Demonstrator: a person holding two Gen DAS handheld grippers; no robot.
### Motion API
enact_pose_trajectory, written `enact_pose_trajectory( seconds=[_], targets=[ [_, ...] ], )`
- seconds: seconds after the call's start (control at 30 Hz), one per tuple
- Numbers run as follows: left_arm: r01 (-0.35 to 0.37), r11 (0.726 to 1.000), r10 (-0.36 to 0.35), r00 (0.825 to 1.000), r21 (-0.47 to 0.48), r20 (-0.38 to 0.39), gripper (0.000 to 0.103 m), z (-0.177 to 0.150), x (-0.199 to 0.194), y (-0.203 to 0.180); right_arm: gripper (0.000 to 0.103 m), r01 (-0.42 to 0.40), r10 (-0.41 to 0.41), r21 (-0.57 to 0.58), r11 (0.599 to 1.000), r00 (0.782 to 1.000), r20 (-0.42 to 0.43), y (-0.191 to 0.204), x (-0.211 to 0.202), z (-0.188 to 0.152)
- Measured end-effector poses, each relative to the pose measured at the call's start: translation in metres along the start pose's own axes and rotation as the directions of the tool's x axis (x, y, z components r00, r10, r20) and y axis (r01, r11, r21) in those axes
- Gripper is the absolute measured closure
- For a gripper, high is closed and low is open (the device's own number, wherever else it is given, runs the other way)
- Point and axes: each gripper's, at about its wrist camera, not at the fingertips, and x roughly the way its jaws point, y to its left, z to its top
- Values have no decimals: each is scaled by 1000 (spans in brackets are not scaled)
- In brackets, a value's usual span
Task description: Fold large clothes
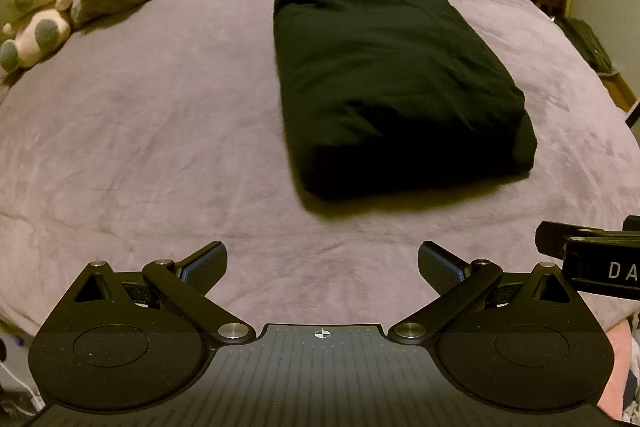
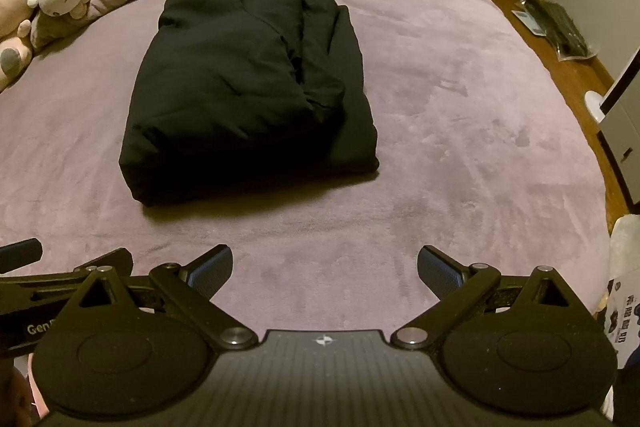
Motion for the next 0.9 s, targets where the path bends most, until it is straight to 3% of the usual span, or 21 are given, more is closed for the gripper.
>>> enact_pose_trajectory(
  seconds=[0.9],
  targets=[
    [-17, 1000, 17, 1000, 5, 0, 0, -2, 2, -6, 4, -5, 5, 5, 1000, 1000, -8, -3, 0, 1]
  ],
)
